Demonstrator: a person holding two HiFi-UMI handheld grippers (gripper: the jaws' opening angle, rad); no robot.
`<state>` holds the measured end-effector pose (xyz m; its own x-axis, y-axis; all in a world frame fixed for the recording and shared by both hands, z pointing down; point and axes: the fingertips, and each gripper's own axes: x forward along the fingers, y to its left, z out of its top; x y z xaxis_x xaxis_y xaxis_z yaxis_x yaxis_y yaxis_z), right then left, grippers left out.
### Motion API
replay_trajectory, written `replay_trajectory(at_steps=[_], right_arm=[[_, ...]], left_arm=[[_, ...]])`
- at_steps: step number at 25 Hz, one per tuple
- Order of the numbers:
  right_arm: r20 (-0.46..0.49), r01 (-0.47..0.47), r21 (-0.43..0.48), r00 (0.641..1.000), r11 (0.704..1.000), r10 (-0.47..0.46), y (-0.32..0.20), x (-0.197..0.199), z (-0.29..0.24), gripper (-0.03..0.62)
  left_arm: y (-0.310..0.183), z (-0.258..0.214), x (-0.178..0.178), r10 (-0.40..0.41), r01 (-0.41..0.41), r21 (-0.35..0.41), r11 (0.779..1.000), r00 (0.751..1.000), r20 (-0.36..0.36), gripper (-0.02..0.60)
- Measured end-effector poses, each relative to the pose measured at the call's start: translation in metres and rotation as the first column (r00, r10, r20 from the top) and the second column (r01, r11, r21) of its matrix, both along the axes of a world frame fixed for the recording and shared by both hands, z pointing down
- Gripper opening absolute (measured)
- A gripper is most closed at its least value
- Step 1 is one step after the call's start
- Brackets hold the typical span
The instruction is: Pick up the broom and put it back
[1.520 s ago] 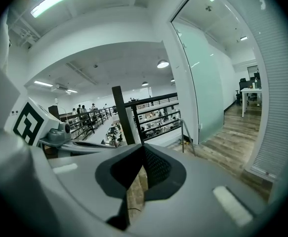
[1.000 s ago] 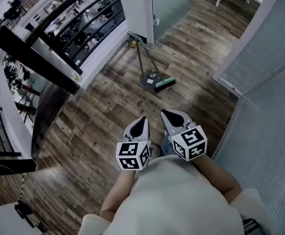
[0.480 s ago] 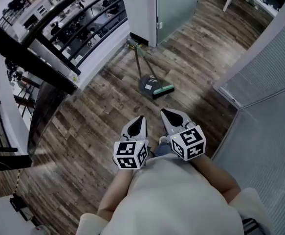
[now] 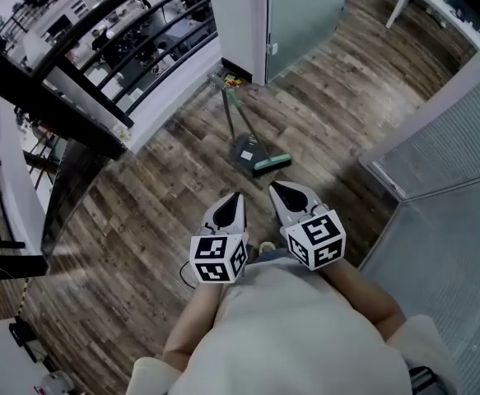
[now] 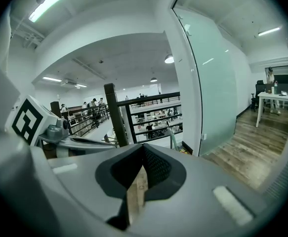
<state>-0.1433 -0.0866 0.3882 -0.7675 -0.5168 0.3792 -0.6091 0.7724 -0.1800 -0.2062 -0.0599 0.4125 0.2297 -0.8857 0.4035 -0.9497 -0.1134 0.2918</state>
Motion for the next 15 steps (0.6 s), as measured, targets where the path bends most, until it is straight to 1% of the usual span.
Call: replay_trajectory(at_steps=[8,15], right_arm=[[0.008,0.025,-0.011,1.000,1.000,-0.025,-0.018,0.005,0.006,0.005],[0.014,0.023,-0.017,1.000,1.000,-0.023,-0.024,0.007,0.006,0.005]], left_arm=[[-0.017,0.004,0.007,-0.035,0.035,-0.013,0.999,0.999,0.001,0.005],[-0.020,0.004,0.007,-0.039,0.040,-0.020,0.999,0.999,0.010,0.005]])
